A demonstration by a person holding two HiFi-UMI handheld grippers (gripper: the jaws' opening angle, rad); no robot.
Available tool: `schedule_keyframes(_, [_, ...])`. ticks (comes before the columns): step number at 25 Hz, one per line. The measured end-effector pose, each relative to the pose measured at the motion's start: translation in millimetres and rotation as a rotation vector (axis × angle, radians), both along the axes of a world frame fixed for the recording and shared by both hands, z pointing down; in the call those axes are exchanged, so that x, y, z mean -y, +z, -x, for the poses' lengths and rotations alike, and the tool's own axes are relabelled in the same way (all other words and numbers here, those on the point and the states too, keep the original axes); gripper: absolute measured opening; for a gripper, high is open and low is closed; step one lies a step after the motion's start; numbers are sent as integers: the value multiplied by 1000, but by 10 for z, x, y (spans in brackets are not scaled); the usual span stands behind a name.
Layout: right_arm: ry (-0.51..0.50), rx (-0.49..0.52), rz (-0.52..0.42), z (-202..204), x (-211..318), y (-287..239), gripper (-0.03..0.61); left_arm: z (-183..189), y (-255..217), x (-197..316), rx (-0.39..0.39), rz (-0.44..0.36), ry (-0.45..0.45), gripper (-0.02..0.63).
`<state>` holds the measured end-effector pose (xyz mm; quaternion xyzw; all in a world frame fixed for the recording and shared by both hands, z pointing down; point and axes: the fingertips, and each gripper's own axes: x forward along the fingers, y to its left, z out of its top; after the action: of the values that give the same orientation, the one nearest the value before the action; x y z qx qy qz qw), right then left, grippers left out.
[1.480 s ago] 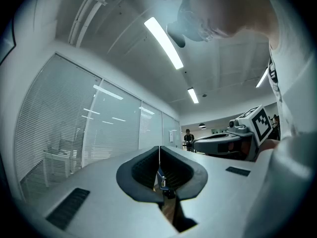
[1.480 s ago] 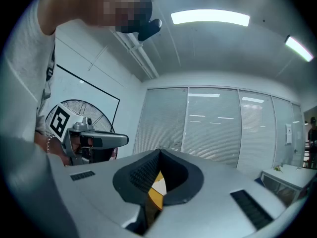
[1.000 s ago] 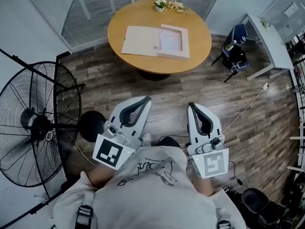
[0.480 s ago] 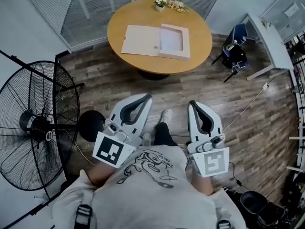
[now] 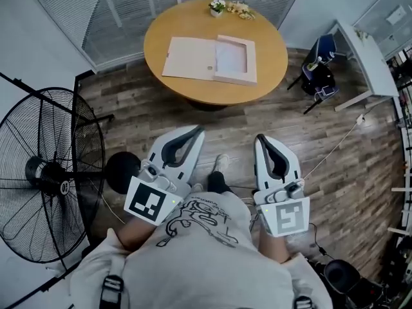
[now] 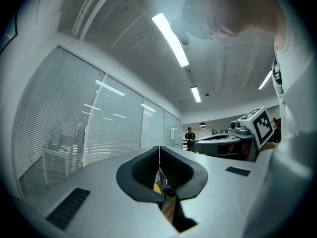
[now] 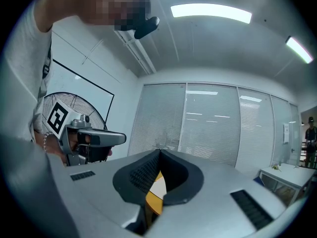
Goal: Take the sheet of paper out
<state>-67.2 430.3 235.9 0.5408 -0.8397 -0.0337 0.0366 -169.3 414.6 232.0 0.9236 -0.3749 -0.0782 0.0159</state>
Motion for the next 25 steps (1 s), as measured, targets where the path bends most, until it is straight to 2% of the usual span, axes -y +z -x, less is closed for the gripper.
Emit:
schedule_keyframes(8, [-2, 16, 13, -287, 444, 10, 8, -292, -6, 437, 2, 5, -5, 23])
schedule_keyframes(16, [-19, 13, 15, -602, 878, 56, 8, -562, 129, 789, 56, 12, -10, 23])
schedule_keyframes(20, [-27, 10, 15, -753, 1072, 102, 8, -734, 78, 1026, 5, 8, -20, 21])
schedule_keyframes(23, [-32, 10, 15, -862, 1228, 123, 8, -848, 170, 1189, 62, 15, -17, 21])
schedule_keyframes(25, [-36, 13, 13, -929, 1339, 121, 8, -918, 190, 1296, 74, 16, -17, 21])
